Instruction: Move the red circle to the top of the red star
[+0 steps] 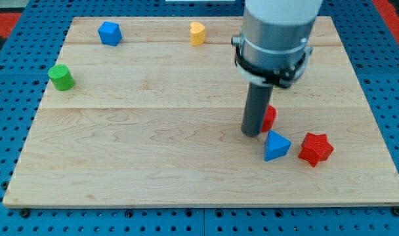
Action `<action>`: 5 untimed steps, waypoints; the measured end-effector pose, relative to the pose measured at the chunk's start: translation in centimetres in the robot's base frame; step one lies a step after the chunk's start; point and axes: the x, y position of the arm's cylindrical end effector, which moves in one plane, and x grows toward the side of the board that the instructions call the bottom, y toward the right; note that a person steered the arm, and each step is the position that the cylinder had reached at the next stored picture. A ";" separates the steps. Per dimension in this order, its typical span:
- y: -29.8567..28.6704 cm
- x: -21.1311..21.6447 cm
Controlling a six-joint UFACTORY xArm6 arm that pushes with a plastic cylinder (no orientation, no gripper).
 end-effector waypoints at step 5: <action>8.3 -4.6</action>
